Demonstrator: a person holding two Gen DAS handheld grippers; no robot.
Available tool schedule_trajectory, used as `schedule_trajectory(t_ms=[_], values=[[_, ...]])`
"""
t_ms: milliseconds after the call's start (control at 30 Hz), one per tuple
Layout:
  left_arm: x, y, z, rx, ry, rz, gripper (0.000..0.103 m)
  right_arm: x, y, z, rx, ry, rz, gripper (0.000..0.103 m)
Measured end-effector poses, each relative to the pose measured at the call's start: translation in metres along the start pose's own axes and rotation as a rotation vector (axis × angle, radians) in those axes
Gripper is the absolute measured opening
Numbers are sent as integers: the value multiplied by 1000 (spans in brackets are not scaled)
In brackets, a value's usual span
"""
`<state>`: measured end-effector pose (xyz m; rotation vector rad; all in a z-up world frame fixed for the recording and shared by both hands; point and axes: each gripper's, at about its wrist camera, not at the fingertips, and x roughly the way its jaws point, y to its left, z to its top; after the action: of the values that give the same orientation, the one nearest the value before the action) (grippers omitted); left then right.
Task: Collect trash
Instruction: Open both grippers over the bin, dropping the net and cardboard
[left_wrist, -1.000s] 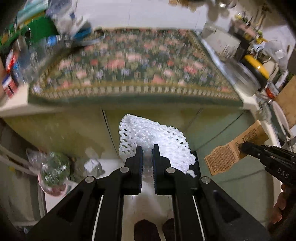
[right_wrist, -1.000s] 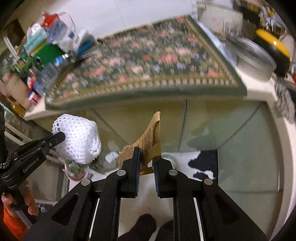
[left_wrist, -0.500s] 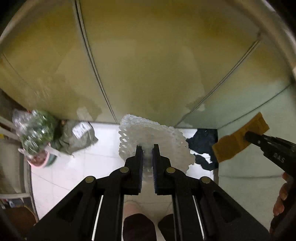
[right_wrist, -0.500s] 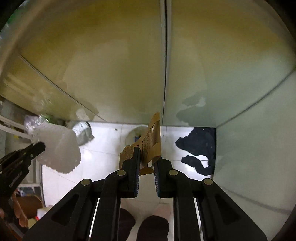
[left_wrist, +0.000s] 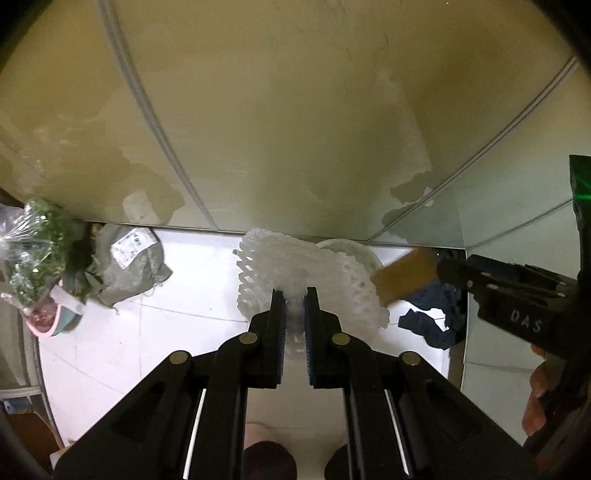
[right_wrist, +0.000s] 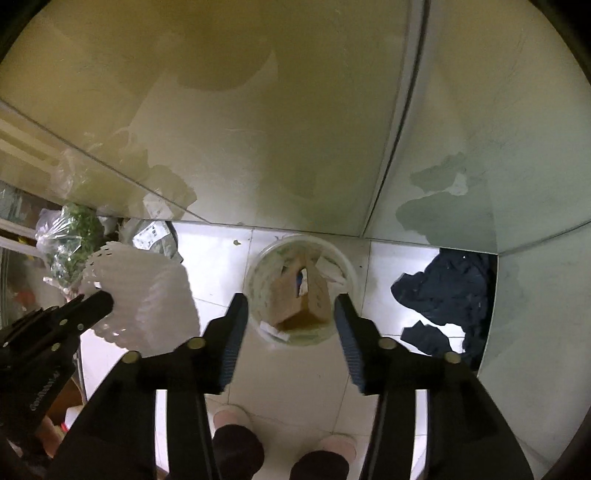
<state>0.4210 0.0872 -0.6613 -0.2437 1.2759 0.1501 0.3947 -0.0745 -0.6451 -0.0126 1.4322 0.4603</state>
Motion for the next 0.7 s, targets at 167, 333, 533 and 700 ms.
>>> schedule_trajectory(t_ms=[167, 333, 533, 700], values=[[24, -16, 11, 42, 13, -29, 13, -5, -14, 0, 28, -18, -20, 52], [39, -35, 17, 78, 68, -68, 36, -23, -22, 0, 47, -33, -48, 52], [16, -49, 20, 83, 116, -72, 43, -65, -23, 3, 67, -66, -50, 52], [-62, -58, 26, 76, 84, -79, 43, -144, -8, 7, 52, -122, -41, 52]])
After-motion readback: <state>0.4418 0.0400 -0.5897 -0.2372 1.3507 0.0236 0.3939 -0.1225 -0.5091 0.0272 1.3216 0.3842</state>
